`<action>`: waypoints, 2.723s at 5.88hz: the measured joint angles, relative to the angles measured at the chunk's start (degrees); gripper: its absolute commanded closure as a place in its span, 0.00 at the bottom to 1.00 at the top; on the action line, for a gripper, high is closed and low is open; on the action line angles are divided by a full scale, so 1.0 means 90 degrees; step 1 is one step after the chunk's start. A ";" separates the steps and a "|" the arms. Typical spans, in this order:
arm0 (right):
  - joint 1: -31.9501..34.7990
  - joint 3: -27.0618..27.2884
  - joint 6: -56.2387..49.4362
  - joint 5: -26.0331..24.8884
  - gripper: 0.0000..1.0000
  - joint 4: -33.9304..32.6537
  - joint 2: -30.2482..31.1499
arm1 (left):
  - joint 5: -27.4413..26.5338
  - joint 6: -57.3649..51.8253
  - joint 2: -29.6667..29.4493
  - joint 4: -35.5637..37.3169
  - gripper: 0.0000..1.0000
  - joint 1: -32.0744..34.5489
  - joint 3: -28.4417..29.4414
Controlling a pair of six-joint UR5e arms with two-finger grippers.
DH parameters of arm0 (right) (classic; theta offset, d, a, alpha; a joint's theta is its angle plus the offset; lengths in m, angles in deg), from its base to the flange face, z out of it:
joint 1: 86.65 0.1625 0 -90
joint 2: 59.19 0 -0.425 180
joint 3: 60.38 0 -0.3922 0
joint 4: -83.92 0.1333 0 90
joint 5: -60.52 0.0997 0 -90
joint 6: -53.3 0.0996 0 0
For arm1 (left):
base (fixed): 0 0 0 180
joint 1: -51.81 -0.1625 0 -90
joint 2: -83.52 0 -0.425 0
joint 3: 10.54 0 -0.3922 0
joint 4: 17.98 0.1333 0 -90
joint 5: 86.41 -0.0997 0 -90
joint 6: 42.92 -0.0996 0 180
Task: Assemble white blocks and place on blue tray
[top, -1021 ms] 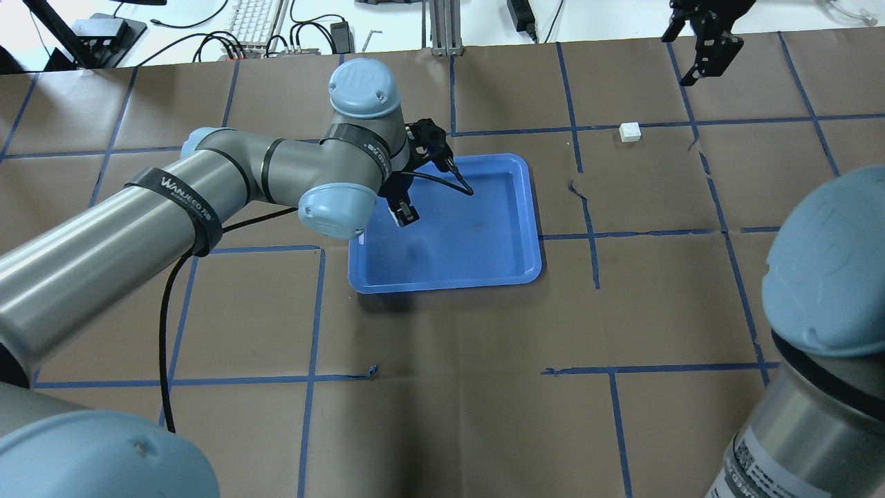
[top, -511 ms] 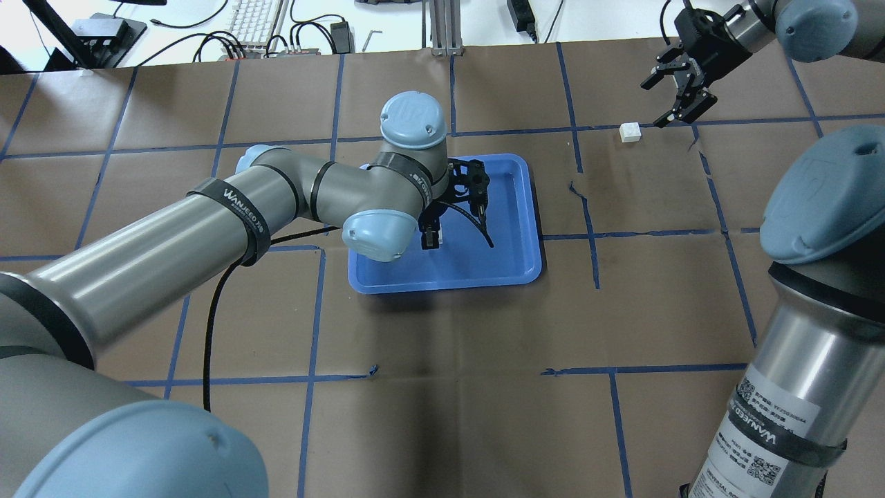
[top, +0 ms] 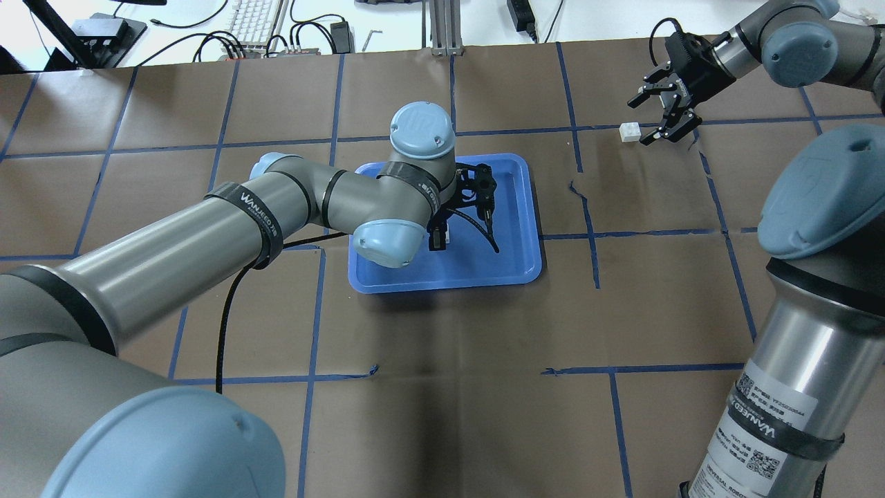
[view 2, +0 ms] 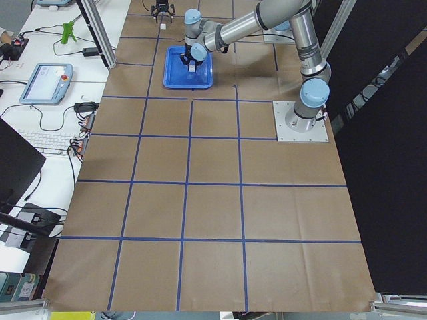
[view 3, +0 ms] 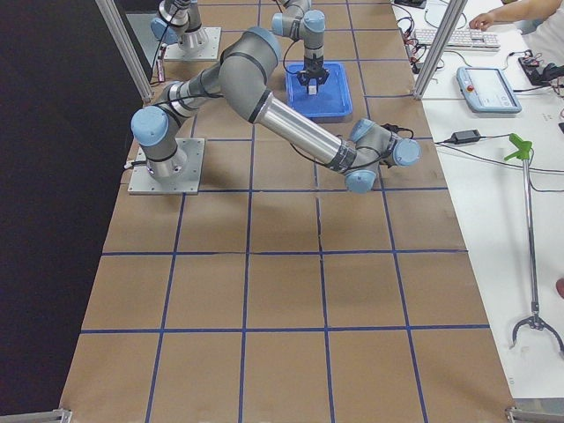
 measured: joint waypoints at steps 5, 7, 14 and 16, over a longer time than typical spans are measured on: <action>0.0000 0.0144 0.0025 -0.0041 0.75 -0.0509 0.0020 | -0.0005 0.0283 0.2419 -0.3059 0.01 -0.0580 0.0312; -0.0001 0.0086 0.0034 -0.0072 0.75 -0.0574 0.0147 | -0.0039 0.0930 0.3466 -0.4677 0.01 -0.1190 0.0660; 0.1234 0.2997 0.2031 0.0379 0.75 -0.1731 0.2852 | -0.0233 0.7591 0.3948 -0.4529 0.01 -0.1517 0.0613; 0.2237 0.3987 0.3893 0.0380 0.75 -0.4062 0.2860 | -0.0236 0.7670 0.3954 -0.4505 0.01 -0.1523 0.0654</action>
